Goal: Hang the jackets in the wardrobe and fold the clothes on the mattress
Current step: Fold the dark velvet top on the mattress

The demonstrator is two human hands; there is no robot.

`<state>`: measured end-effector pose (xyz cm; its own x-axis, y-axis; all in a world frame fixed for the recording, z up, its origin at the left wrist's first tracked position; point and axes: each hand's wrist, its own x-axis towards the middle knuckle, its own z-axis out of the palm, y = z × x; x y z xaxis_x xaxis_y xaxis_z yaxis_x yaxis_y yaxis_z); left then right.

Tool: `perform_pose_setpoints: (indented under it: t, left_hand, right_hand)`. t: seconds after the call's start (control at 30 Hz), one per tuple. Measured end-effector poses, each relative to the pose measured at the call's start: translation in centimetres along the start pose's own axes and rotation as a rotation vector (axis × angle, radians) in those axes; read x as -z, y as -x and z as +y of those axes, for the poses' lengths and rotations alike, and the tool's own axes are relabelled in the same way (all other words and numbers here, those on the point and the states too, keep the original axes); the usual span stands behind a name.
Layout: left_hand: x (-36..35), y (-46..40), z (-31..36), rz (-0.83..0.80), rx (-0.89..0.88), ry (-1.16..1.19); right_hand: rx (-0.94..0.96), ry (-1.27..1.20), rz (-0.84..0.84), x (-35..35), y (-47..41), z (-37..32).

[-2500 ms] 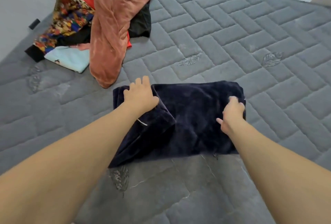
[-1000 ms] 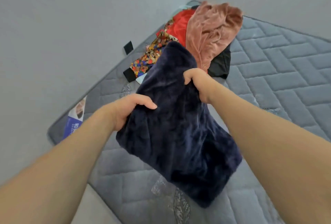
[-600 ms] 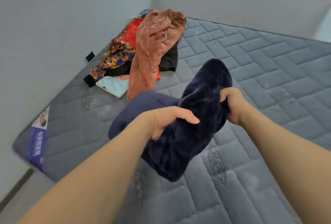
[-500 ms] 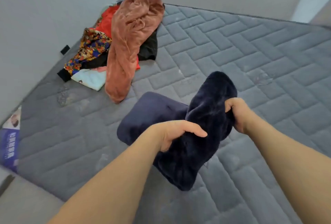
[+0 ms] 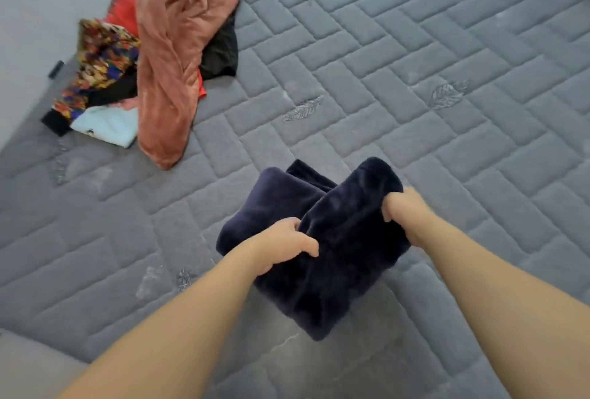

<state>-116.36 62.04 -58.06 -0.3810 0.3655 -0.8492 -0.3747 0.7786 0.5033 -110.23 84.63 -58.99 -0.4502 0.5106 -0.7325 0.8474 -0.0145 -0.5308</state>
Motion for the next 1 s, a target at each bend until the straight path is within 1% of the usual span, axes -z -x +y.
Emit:
perform_pose_setpoints:
  t: [0.07, 0.17, 0.23, 0.3, 0.37, 0.43, 0.5, 0.6, 0.67, 0.7, 0.73, 0.8, 0.83, 0.9, 0.93, 0.97, 1.0]
  left_hand:
    - [3.2, -0.6, -0.5, 0.177, -0.038, -0.093]
    - [7.0, -2.4, -2.4, 0.382, -0.041, -0.173]
    - [8.9, -3.8, -4.3, 0.504, -0.024, -0.248]
    - [10.1, -5.8, -6.1, 0.605, -0.012, -0.334]
    - [10.4, -8.0, -7.6, 0.599, 0.023, -0.330]
    - [10.2, -10.6, -8.9, 0.525, 0.044, -0.250]
    - [10.1, -13.1, -9.8, 0.489, 0.034, -0.245]
    - [10.9, -15.6, -10.1, 0.494, 0.031, -0.341]
    - [11.6, -16.2, -10.1, 0.437, 0.027, -0.361]
    - [12.0, -16.2, -10.0, 0.380, 0.022, -0.357]
    - [12.3, -16.0, -9.8, 0.311, 0.021, -0.342]
    - [13.0, -15.7, -9.5, 0.186, 0.016, -0.282]
    - [13.3, -15.6, -9.3, 0.140, 0.014, -0.238]
    - [13.6, -15.2, -8.7, 0.065, 0.032, -0.121]
    - [13.5, -14.9, -8.4, 0.036, 0.042, -0.090]
    - [13.2, -14.7, -8.1, 0.012, 0.055, -0.097]
    - [12.9, -14.4, -7.8, -0.005, 0.065, -0.128]
  right_hand:
    - [0.072, -0.009, -0.019, -2.3, -0.2, -2.9]
    - [0.158, 0.048, -0.042, -7.4, -1.0, -6.6]
    - [0.169, 0.169, 0.014, -11.1, -2.2, -8.0]
    - [0.173, 0.282, 0.114, -14.3, -4.0, -8.4]
    - [0.226, 0.405, 0.191, -16.9, -6.0, -8.1]
    - [0.298, 0.532, 0.226, -18.9, -8.2, -7.1]
    - [0.293, 0.569, 0.235, -20.0, -10.3, -6.3]
    - [0.333, 0.624, 0.329, -21.0, -12.9, -5.9]
    - [0.388, 0.675, 0.364, -21.1, -13.8, -5.9]
    - [0.407, 0.675, 0.349, -20.9, -14.1, -6.1]
    - [0.414, 0.659, 0.316, -20.8, -14.3, -6.1]
    - [0.377, 0.595, 0.160, -20.1, -14.7, -6.4]
    - [0.314, 0.491, 0.037, -19.5, -14.6, -7.3]
    - [0.123, 0.188, -0.262, -18.5, -14.0, -9.7]
    - [0.048, 0.135, -0.374, -18.0, -13.4, -11.1]
    - [0.034, 0.191, -0.463, -17.6, -13.1, -12.7]
    - [0.052, 0.323, -0.510, -17.5, -13.0, -14.0]
